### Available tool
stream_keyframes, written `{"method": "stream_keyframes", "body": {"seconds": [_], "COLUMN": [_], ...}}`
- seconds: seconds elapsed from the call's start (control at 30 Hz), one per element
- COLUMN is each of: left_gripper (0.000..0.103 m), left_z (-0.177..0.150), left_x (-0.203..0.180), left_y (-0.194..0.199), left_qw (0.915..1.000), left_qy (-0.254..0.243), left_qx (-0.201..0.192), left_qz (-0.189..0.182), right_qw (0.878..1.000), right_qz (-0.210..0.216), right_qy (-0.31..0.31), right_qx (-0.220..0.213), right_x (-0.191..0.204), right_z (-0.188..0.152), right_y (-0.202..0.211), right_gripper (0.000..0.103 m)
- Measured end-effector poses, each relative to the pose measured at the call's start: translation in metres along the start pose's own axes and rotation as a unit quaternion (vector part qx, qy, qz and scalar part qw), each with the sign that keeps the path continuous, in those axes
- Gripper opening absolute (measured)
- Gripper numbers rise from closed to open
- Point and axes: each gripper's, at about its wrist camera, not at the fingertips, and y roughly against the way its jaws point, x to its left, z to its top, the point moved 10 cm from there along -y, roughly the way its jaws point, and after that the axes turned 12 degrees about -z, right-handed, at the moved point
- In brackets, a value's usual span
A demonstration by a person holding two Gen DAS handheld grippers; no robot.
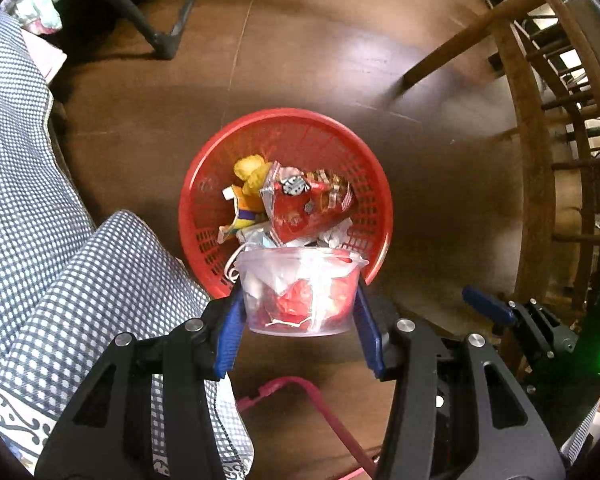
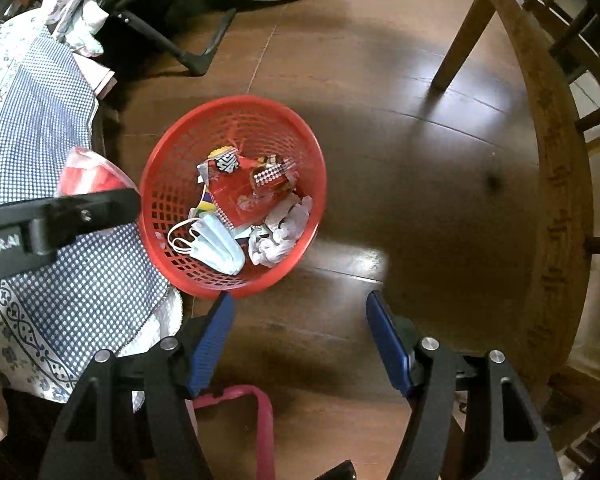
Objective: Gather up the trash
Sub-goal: 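Open the right tool over the basket while the left tool releases the cup into it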
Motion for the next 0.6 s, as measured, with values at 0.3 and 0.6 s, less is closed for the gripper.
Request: {"method": "stream_keyframes", "body": {"seconds": [0.3,0.6], "left_gripper": [0.087,0.089], "left_z": [0.006,0.0], "left_x": [0.003,-0.016], "left_y": [0.01,0.088], "left_qw": [0.9995,0.9867], "left_qy": [0.016,-0.024], "left_qx": [-0.028,-0.148], "left_qz": [-0.004,0.063], "right_qw": [1.0,0.997], "right_qz": [-0.013,0.014], "right_qy": [0.006,0.021], "right_qx": [-0.016,-0.072], "right_x": [-0.003,-0.002], "right_z": [0.004,0.006], "right_y": [0.015,0.053], "right_gripper": [0.076,0.096]}}
